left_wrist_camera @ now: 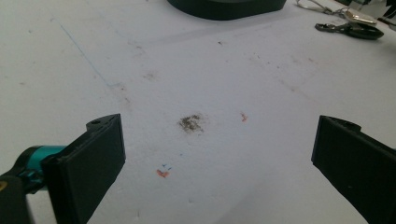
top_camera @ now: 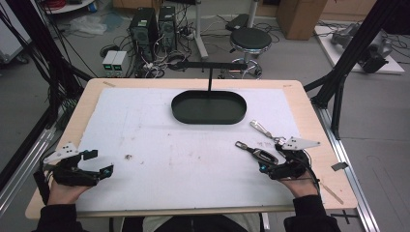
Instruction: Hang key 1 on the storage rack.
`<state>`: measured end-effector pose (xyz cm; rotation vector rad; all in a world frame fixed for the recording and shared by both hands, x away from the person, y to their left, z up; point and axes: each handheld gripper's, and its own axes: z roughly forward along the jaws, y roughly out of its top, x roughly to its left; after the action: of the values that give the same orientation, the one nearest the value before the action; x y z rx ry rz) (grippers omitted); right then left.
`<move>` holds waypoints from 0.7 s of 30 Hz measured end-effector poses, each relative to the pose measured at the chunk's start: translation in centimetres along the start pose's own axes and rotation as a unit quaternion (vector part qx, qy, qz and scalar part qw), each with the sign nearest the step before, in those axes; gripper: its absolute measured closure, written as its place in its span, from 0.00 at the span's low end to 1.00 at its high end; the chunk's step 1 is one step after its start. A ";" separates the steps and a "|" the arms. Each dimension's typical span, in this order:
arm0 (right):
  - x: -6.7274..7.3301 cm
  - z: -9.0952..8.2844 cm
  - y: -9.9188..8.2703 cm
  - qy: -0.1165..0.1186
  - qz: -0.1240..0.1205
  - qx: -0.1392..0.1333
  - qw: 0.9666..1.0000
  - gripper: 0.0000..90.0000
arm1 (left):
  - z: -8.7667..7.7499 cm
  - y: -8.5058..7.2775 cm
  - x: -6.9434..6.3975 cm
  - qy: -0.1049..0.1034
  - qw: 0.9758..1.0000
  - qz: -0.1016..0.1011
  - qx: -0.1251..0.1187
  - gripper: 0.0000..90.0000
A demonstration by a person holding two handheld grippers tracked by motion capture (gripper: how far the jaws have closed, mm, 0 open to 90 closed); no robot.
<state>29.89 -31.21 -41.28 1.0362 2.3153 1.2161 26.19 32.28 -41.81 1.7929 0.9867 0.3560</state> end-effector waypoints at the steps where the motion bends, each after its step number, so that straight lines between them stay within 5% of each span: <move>1: 0.2 -0.2 -0.1 -0.003 -0.001 -0.002 1.000 0.01 | 0.0 0.0 0.0 0.000 1.000 0.000 -0.002 0.04; 21: -0.1 -0.1 -0.4 -0.006 0.011 -0.003 1.000 0.01 | 0.7 0.1 0.0 -0.008 1.000 -0.001 0.006 0.04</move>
<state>29.66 -31.48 -41.55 1.0663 2.2965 1.2201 26.69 31.83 -42.03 1.8030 0.9820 0.3354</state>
